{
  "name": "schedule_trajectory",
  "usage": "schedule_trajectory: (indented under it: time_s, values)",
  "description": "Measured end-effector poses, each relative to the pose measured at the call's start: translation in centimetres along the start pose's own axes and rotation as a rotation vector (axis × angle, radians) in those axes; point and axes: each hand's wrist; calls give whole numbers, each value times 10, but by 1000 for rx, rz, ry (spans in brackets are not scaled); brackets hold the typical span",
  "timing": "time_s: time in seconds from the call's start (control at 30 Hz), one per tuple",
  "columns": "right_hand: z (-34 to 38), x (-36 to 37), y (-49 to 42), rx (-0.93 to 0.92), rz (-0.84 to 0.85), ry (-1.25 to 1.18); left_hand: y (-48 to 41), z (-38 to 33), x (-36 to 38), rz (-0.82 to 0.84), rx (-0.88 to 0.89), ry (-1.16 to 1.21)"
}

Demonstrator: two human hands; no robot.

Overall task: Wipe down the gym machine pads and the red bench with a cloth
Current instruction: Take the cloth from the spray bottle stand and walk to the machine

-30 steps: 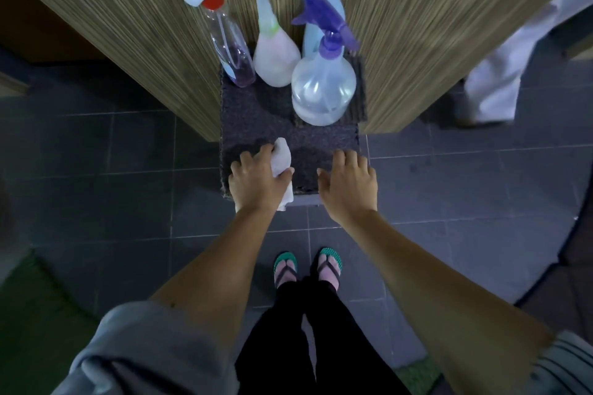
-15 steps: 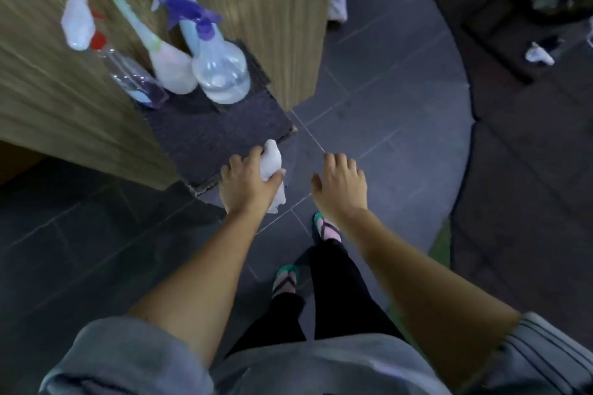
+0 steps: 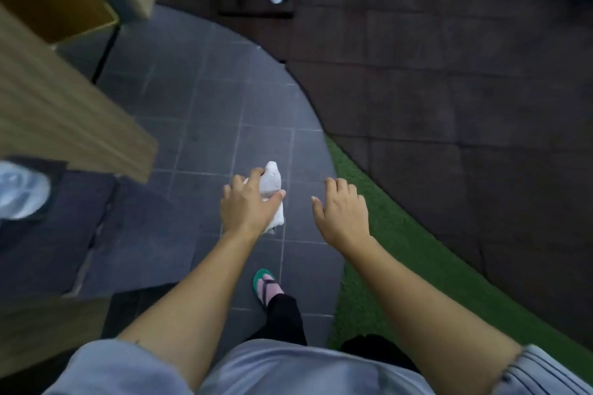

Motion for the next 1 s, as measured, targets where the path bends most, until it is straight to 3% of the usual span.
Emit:
schedule_trajectory:
  time_s: [0.6,1.0]
  values:
    - [-465,-10,294,791,-286,-358,200,-429,314,368,756,-376]
    - [-702,-39,362,1242,-380,-578,246,-705,484,580,1183,-600]
Point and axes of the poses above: each hand's wrist, its own y-axis away from the middle knuckle, its own x-axis out of the palm, z = x × y, and after that the axes turned 15 degrees about z, right-handed
